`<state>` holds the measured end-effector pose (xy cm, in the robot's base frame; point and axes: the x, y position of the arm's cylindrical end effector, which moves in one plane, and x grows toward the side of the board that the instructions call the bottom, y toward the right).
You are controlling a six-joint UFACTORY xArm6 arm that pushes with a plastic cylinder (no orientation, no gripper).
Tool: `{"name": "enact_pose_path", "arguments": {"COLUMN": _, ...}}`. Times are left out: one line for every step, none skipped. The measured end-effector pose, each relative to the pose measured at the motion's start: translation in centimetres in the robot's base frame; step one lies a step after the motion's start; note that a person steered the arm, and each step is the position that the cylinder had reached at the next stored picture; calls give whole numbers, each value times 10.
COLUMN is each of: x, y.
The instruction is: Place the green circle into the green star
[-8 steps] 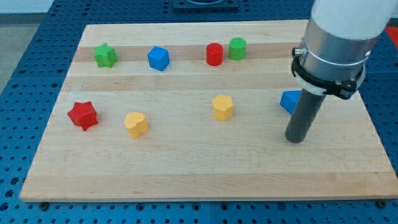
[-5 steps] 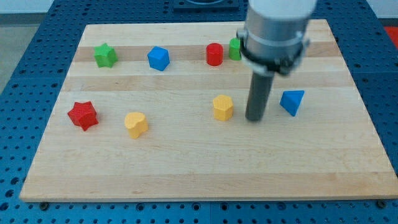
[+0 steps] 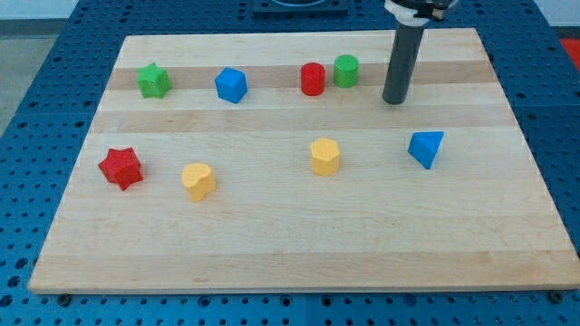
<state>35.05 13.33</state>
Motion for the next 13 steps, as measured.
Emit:
{"name": "enact_pose_path", "arguments": {"x": 5, "y": -52}}
{"name": "enact_pose_path", "arguments": {"x": 6, "y": -57}}
{"name": "enact_pose_path", "arguments": {"x": 5, "y": -57}}
{"name": "enact_pose_path", "arguments": {"x": -21, "y": -55}}
{"name": "enact_pose_path", "arguments": {"x": -23, "y": -45}}
{"name": "enact_pose_path", "arguments": {"x": -29, "y": 7}}
{"name": "enact_pose_path", "arguments": {"x": -31, "y": 7}}
{"name": "enact_pose_path", "arguments": {"x": -72, "y": 2}}
{"name": "enact_pose_path", "arguments": {"x": -72, "y": 1}}
{"name": "enact_pose_path", "arguments": {"x": -55, "y": -16}}
{"name": "enact_pose_path", "arguments": {"x": -18, "y": -36}}
{"name": "enact_pose_path", "arguments": {"x": -19, "y": -36}}
{"name": "enact_pose_path", "arguments": {"x": -61, "y": -47}}
